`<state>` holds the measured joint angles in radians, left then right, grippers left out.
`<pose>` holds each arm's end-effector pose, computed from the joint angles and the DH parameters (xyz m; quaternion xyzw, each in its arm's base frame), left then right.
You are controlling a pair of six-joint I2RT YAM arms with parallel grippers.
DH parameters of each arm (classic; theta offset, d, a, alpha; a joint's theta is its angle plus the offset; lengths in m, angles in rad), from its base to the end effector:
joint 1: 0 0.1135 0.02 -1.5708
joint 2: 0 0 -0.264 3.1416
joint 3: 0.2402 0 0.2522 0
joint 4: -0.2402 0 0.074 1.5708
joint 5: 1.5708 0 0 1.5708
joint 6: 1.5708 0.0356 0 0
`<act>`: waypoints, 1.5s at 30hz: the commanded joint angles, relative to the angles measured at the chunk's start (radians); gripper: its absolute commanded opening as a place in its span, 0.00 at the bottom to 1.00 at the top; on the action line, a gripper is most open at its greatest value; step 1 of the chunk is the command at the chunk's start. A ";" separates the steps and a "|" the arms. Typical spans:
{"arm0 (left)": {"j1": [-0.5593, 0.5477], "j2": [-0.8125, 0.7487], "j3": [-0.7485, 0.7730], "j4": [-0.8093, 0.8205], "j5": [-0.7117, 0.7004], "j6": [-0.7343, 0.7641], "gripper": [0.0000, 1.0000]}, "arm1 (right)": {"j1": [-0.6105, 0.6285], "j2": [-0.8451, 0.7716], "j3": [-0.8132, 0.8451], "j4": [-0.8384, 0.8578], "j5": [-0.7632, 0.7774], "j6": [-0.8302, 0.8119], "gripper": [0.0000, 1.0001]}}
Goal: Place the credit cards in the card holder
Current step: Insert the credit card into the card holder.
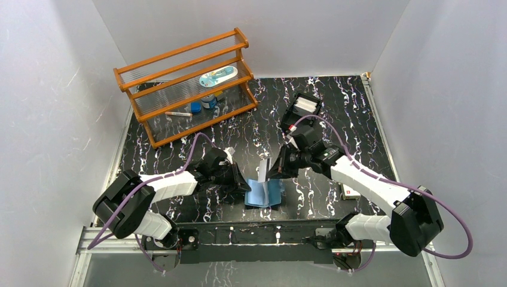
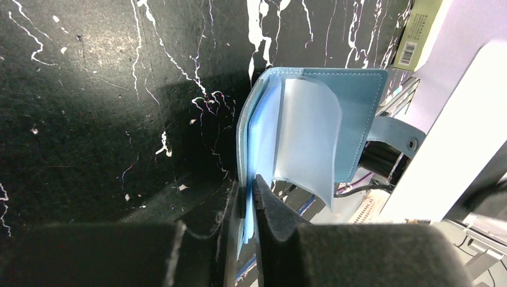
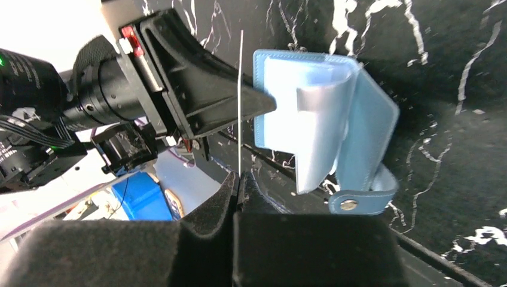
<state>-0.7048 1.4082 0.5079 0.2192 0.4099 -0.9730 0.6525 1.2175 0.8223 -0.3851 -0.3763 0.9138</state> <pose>0.1884 -0.1788 0.1522 -0.0314 0.8876 -0.4362 0.1449 0.1938 0.1646 0.2469 0.0467 0.9083 0.3892 0.1463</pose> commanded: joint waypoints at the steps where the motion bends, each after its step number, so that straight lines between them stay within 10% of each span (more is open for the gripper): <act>1: 0.004 -0.036 0.025 -0.014 0.000 0.015 0.08 | 0.079 -0.024 -0.006 0.050 0.030 0.092 0.00; 21: 0.005 -0.063 -0.002 -0.008 -0.014 0.020 0.04 | 0.210 0.032 -0.118 0.013 0.171 0.049 0.00; 40: 0.004 -0.069 -0.026 -0.109 -0.091 0.096 0.24 | 0.186 -0.022 -0.336 0.309 0.074 0.020 0.00; 45: 0.004 -0.068 -0.030 -0.113 -0.098 0.111 0.14 | 0.170 -0.050 -0.349 0.335 0.069 0.019 0.00</act>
<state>-0.7040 1.3613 0.4850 0.1398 0.3317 -0.8932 0.8345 1.2087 0.4835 -0.1219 -0.2920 0.9424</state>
